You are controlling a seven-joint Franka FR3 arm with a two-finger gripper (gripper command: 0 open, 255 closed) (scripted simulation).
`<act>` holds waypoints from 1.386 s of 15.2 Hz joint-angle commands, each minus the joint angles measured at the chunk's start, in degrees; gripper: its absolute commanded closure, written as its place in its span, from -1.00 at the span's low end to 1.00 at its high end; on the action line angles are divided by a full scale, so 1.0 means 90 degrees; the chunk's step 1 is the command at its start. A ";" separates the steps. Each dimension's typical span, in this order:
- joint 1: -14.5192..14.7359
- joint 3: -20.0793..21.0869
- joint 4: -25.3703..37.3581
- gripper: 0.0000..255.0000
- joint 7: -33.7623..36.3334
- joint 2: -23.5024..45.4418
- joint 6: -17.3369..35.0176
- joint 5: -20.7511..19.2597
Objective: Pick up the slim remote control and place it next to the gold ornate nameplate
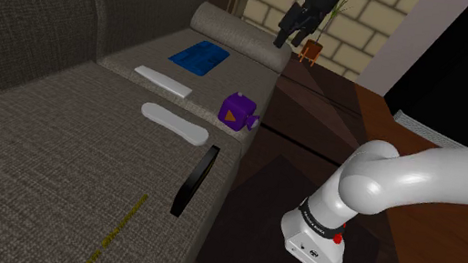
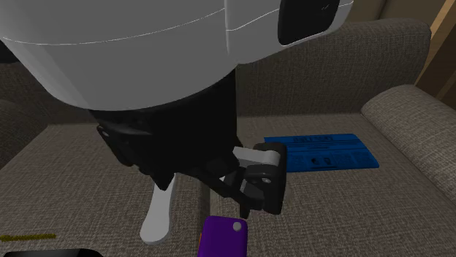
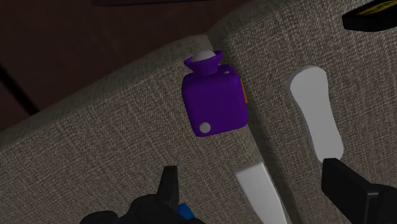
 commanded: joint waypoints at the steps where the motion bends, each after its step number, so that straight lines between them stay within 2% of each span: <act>1: 0.0000 0.0000 0.0000 -1.00 0.0000 0.0000 0.0000 0.0000; 11: 0.0266 0.0001 0.0580 -1.00 -0.0547 0.2247 0.1331 0.0017; 21: 0.0466 0.0116 0.1897 -1.00 -0.1038 0.4651 0.2078 0.0020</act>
